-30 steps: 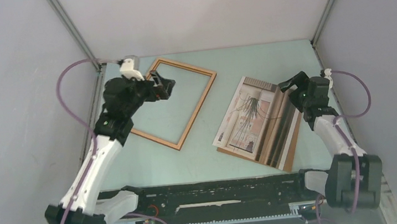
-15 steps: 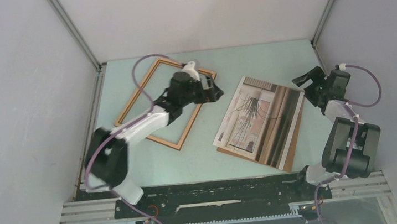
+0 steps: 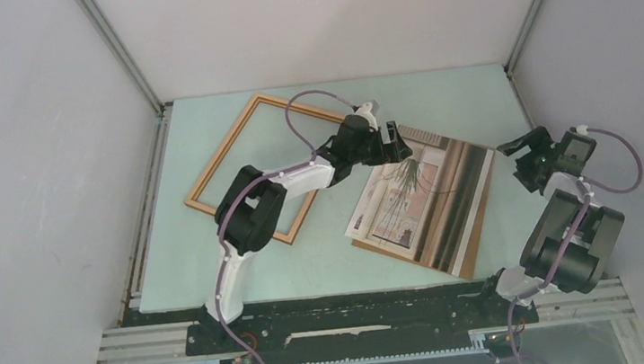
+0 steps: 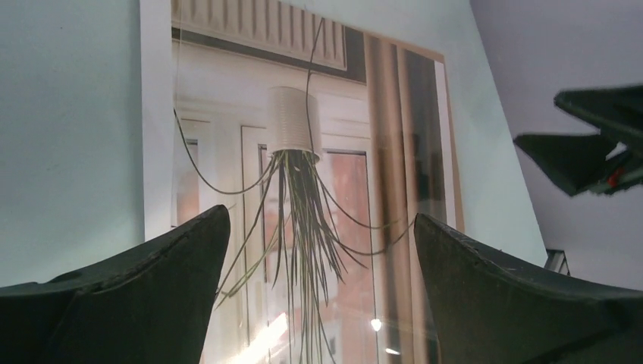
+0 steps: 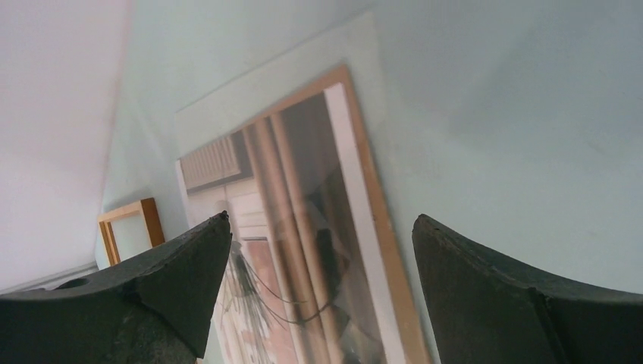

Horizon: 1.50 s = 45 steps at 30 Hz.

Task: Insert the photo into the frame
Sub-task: Pick up the photo frame item at the center of the board.

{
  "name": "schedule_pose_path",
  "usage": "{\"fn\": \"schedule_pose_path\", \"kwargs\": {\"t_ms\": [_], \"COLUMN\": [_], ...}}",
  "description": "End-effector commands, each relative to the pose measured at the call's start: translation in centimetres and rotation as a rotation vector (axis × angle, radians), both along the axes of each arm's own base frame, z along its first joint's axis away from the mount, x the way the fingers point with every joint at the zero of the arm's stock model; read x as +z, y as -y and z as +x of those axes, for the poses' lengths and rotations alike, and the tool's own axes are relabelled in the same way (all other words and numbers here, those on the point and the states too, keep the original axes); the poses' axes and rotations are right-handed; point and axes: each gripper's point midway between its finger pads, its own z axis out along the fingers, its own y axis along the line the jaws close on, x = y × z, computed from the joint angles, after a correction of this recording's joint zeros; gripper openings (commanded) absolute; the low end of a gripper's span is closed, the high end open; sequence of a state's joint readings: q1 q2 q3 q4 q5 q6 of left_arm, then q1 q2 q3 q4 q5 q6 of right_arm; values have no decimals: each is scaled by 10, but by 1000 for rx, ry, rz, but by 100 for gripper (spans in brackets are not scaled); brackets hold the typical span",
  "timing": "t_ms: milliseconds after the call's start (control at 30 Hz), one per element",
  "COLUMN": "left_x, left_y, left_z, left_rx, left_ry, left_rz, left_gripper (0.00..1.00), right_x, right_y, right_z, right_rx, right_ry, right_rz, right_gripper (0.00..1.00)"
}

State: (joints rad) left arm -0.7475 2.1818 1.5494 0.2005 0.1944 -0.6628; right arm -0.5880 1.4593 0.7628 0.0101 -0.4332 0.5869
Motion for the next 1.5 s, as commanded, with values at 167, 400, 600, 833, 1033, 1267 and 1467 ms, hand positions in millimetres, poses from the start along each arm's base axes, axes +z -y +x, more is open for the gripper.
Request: {"fn": "schedule_pose_path", "kwargs": {"t_ms": [167,400,600,833,1033,1267,1467], "left_x": [-23,-37,-50,-50,-54,-56,-60], "left_y": [7,-8,-19,-22,-18,-13,-11], "left_z": [-1,-2,6,8,6,2,2], "left_rx": [78,124,142,131,114,76,64], "left_ry": [-12,2,-24,-30,-40,-58,-64], "left_rz": [144,249,268,260,250,244,243], "left_gripper": [98,99,96,95,91,88,87], "right_x": [-16,-32,-45,-49,-38,-20,-4], "right_y": [-5,-6,-10,-17,-21,-26,-30], "right_z": [-5,0,3,9,13,16,11], "right_rx": [29,33,46,77,107,144,166], "right_ry": [60,47,37,68,113,163,179], "right_rz": [81,126,187,255,261,260,230], "right_gripper": [96,95,91,90,90,89,88]}}
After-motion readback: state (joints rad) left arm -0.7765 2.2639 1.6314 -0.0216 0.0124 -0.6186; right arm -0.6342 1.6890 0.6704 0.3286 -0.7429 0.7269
